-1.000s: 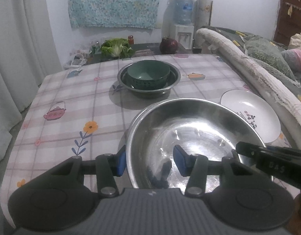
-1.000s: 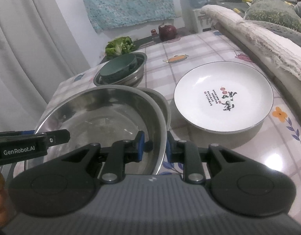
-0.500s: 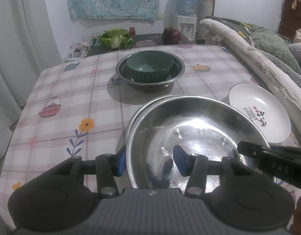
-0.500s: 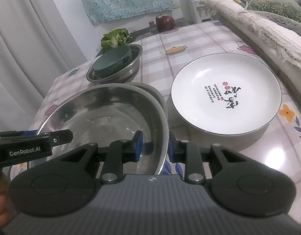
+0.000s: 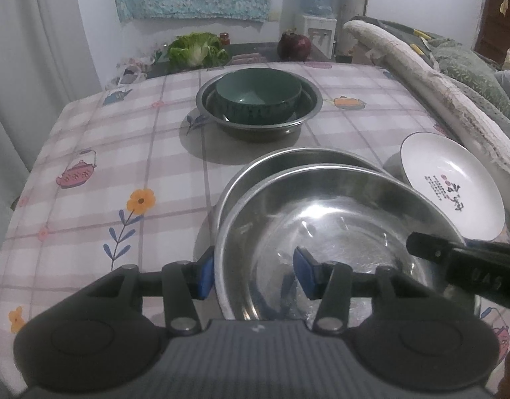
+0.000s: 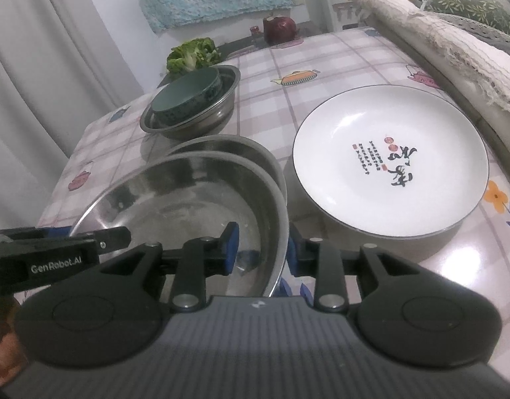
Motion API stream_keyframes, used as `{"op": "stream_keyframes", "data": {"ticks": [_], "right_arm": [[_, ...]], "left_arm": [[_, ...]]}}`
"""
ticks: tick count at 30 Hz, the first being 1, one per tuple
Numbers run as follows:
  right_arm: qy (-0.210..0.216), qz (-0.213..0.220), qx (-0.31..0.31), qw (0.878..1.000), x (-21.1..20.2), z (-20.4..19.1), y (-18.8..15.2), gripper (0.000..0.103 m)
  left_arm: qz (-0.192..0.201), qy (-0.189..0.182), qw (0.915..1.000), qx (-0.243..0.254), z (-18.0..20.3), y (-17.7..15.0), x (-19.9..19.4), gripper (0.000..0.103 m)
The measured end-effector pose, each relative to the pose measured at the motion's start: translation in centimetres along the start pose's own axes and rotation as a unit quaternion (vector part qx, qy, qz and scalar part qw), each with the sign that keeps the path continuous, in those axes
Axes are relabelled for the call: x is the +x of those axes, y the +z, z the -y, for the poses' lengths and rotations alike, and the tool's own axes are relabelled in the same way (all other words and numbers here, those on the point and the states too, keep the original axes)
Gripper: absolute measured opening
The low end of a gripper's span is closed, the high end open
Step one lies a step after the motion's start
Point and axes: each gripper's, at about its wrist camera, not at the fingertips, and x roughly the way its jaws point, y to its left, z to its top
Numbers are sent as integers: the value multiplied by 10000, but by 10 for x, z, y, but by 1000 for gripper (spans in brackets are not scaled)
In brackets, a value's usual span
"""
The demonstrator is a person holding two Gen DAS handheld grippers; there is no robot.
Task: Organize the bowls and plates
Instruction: 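Open both grippers to release the stacked steel plate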
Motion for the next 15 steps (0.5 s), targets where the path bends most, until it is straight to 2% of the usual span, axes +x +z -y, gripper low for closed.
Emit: {"op": "stream_keyframes", "data": {"ticks": [15], "right_arm": [[-101,-3,-9,9999,3,0,1,37]], "left_arm": [[159,46,9999,37,-13,-3,2,53]]}}
